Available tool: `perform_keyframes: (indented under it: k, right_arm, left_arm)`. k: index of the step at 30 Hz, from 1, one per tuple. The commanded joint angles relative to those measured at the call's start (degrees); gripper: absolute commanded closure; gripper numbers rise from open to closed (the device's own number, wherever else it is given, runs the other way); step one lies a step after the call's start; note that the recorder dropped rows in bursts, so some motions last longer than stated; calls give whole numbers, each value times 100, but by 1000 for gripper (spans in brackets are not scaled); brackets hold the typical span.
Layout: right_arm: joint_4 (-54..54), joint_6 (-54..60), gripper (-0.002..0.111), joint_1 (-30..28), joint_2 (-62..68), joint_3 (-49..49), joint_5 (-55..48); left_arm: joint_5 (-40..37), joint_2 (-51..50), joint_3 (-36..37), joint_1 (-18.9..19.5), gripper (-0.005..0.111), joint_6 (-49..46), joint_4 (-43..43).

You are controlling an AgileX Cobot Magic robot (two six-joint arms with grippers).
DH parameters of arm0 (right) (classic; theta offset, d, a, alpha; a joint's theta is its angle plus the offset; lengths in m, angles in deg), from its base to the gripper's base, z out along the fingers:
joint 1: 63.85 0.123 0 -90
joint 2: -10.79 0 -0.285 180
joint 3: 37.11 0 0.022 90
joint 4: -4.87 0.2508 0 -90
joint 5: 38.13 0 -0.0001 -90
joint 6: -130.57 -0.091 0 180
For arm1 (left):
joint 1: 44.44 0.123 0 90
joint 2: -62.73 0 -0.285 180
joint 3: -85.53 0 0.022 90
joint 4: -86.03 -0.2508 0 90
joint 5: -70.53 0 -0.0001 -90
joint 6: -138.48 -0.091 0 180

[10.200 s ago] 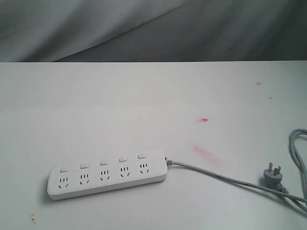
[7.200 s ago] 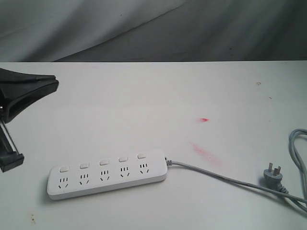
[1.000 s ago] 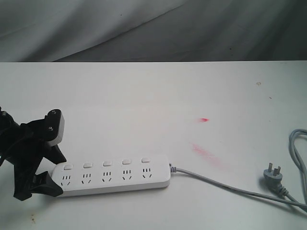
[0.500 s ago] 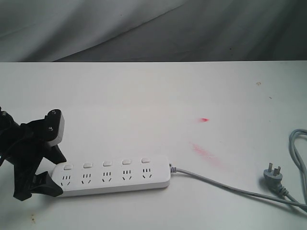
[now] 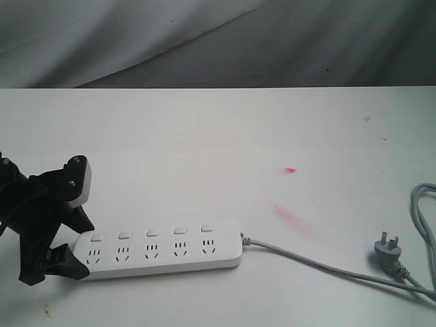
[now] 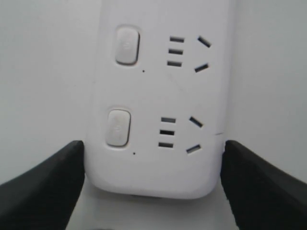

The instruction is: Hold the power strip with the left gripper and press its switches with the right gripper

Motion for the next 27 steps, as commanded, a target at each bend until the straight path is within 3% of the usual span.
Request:
perform_keyframes:
  k: [1, 8, 10, 13, 17, 23, 27]
  right_arm:
    - [455, -396, 108, 22, -18, -20, 1681]
    - [859, -810, 108, 22, -18, -20, 4762]
    - [1199, -1045, 108, 22, -18, -20, 5120]
    - [1538, -2028, 108, 22, -18, 329, 3595]
    - [1469, -2064, 108, 22, 315, 1253, 1208]
    - [1237, -2018, 108, 33, 1626, 2595, 514]
    - [1237, -1941, 108, 136, 2706, 3838, -725]
  left_arm:
    - [-101, -2, -14, 5, 67, -49, -15]
    - [-101, -2, -14, 5, 67, -37, -15]
    - [-101, -2, -14, 5, 67, -37, -15]
    - [-101, -2, -14, 5, 67, -37, -15]
    - [-101, -2, -14, 5, 67, -37, -15]
    - [-101, -2, -14, 5, 67, -55, -15]
    - [-101, -2, -14, 5, 67, -55, -15]
